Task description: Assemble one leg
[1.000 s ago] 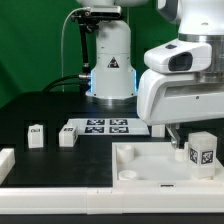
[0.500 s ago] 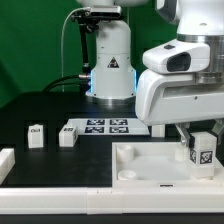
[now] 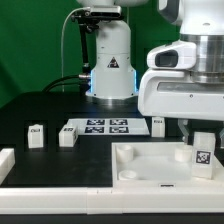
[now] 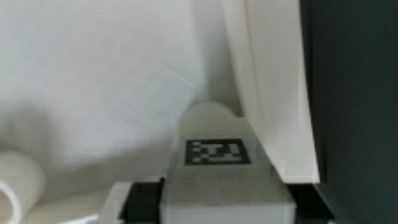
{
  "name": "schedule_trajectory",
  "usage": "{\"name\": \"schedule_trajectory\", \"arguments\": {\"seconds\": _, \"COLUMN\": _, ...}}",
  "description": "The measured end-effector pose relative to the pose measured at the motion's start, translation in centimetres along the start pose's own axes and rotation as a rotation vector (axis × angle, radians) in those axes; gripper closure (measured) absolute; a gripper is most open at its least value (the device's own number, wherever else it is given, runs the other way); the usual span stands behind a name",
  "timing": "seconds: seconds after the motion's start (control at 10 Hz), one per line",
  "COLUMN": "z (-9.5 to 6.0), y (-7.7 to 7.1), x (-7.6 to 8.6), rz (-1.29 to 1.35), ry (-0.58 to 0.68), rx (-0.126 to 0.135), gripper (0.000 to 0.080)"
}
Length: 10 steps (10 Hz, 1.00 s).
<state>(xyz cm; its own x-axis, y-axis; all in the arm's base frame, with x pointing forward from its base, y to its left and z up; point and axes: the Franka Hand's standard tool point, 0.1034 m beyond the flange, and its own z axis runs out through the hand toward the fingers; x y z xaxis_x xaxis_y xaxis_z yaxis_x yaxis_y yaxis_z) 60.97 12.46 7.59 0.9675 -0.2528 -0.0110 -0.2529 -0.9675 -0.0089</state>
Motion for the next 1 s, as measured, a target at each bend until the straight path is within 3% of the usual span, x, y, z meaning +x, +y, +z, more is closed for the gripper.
{"name": "schedule_trajectory", "arguments": {"seconds": 0.6, "z": 0.14, "y": -0.53, "x": 0.04, "rz": 0.85, "ry": 0.016, "rx": -0.002, "gripper": 0.0506}}
{"name": "schedule_trajectory", "arguments": {"seconds": 1.0, "z": 0.11, "y": -0.58, "x": 0.08, "rz": 0.901, "ry": 0.013, "rx": 0.006, "gripper": 0.0506}}
